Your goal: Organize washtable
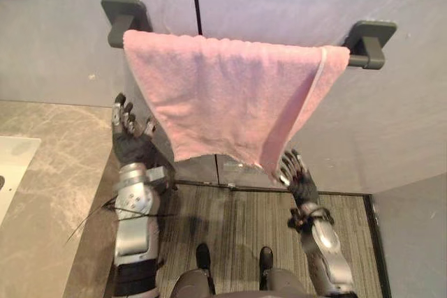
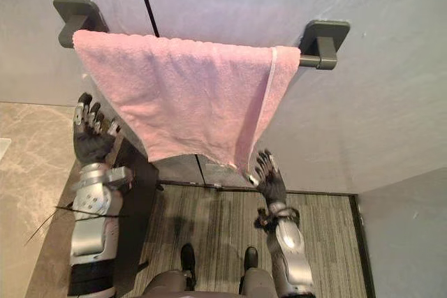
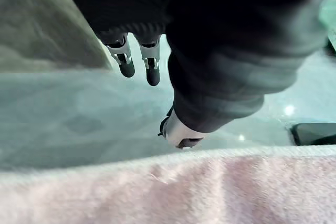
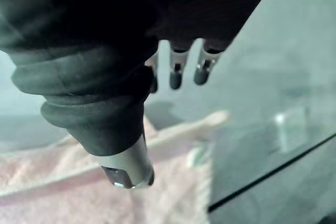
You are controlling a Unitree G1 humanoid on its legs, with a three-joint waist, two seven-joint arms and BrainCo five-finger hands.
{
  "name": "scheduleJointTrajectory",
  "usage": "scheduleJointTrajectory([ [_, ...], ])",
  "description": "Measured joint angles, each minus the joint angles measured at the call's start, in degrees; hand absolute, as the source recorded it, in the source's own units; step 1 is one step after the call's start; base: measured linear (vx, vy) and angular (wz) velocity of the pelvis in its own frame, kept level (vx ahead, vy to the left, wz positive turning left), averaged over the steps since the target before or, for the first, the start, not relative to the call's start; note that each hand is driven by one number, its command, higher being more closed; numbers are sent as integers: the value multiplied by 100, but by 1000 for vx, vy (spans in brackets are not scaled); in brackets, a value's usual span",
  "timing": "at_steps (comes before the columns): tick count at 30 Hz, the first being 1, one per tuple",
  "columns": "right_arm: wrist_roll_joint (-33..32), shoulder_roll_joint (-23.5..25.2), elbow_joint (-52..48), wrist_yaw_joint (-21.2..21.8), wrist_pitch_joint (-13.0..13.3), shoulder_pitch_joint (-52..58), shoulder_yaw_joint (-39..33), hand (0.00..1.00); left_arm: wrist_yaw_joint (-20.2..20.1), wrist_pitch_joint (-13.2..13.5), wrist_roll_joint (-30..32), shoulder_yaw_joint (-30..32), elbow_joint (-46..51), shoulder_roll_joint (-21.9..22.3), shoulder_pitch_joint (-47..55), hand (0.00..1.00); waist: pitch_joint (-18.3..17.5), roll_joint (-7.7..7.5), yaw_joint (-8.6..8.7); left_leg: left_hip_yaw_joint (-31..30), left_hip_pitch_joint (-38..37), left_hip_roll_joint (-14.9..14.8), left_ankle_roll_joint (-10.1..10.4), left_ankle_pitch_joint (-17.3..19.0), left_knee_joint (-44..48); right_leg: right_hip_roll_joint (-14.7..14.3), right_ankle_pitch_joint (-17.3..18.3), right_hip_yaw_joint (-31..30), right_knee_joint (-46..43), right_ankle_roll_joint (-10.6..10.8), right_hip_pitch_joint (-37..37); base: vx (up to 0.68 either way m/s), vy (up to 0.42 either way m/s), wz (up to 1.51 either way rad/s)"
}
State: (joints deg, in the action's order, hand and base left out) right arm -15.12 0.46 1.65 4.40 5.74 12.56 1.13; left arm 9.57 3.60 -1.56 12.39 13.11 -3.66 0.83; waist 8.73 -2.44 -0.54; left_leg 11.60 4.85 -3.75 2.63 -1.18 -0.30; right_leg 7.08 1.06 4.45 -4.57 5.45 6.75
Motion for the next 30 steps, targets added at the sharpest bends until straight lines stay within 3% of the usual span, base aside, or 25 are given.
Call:
scheduleJointTrajectory([
  [5, 139, -137, 270, 552, -78, 692, -212, 0, -632, -70, 14, 243, -415, 11, 1046, 0, -295, 2, -14, 80, -231, -33, 9, 15, -89, -16, -12, -72, 81, -16, -176, -2, 2, -9],
  [9, 495, -152, 396, 932, -289, 1239, -134, 0, -1080, -208, 194, 243, -937, 194, 2035, 0, -331, 30, -18, 245, -442, -75, 32, 183, 6, -37, -11, -159, 70, -16, -353, -35, 2, -17],
  [13, 1157, -367, 294, 1378, -650, 1623, 106, 0, -1812, -427, 223, 22, -1694, 141, 2855, 0, -366, 16, -13, 367, -455, -156, 56, 423, 280, -64, 136, -244, -28, 26, -384, -44, -5, -15],
  [14, 1552, -651, -78, 1678, -916, 1809, 225, 0, -2223, -565, 218, -346, -1840, -109, 3233, 0, -450, 18, -7, 398, -451, -177, 82, 461, 329, -77, 178, -257, -46, 2, -362, -17, -11, -8],
  [16, 1547, -1091, -550, 1971, -1050, 1913, 357, 0, -2625, -585, 165, -1014, -1827, -683, 3607, 0, -515, 8, 25, 395, -446, -187, 101, 480, 335, -89, 207, -268, -43, -18, -374, 4, -15, -1],
  [17, 1318, -1575, -846, 2202, -1080, 1926, 490, 0, -3060, -583, -147, -1745, -1763, -1422, 3811, 0, -556, 45, 78, 331, -419, -189, 107, 489, 337, -92, 228, -237, -32, -18, -384, 14, -21, 16],
  [18, 1029, -1994, -1037, 2361, -1079, 1901, 651, 0, -3269, -538, -492, -2194, -1609, -1960, 3929, 0, -652, -23, 146, 256, -399, -185, 107, 489, 348, -87, 238, -179, -22, -4, -378, 55, -24, 26],
  [19, 484, -2571, -1313, 2569, -1076, 1887, 838, 0, -3625, -546, -1071, -2411, -1278, -2600, 3946, 0, -663, -8, 147, 198, -378, -185, 120, 478, 397, -86, 226, -134, -26, 22, -378, 94, -22, 22],
  [20, 161, -2879, -1457, 2678, -1073, 1879, 934, 0, -3786, -546, -1404, -2484, -1136, -2905, 3947, 0, -671, -35, 136, 175, -370, -193, 121, 473, 452, -90, 213, -129, -27, 8, -401, 101, -20, 16],
  [22, -1019, -3785, -1960, 2940, -1049, 1881, 1208, 0, -4165, -544, -2423, -2614, -658, -3727, 3977, 0, -673, -27, 138, 101, -380, -194, 87, 492, 556, -89, 184, -103, -18, -24, -501, 56, -8, 10],
  [23, -1790, -4138, -2189, 2976, -1004, 1844, 1290, 0, -4257, -540, -3069, -2633, -373, -4067, 3938, 0, -705, -97, 138, 79, -381, -186, 84, 495, 557, -84, 183, -59, 2, -24, -528, 35, -3, 16],
  [24, -2357, -4368, -2376, 2959, -909, 1766, 1374, 0, -4311, -532, -3566, -2643, -67, -4328, 3832, 0, -684, -62, 137, 25, -374, -168, 83, 494, 545, -74, 173, 5, 50, -18, -564, 26, -2, 14],
  [26, -2915, -4545, -2542, 2924, -832, 1572, 1539, 0, -4308, -519, -4132, -2661, 273, -4480, 3607, 0, -717, -112, 131, 0, -378, -146, 81, 493, 521, -64, 169, 19, 68, -13, -573, 2, 5, 9],
  [27, -3289, -4608, -2632, 2856, -774, 1339, 1751, 0, -4251, -447, -4581, -2730, 481, -4483, 3322, 0, -692, -67, 125, -16, -374, -127, 80, 492, 516, -44, 168, 26, 71, -11, -580, -2, 20, 8],
  [30, -3857, -4582, -2648, 2543, -570, 618, 2474, 0, -3798, -198, -5422, -3196, 888, -4451, 2525, 0, -717, -103, 113, -47, -430, -84, 74, 487, 488, -16, 167, 32, 73, -8, -666, 16, 24, 5],
])
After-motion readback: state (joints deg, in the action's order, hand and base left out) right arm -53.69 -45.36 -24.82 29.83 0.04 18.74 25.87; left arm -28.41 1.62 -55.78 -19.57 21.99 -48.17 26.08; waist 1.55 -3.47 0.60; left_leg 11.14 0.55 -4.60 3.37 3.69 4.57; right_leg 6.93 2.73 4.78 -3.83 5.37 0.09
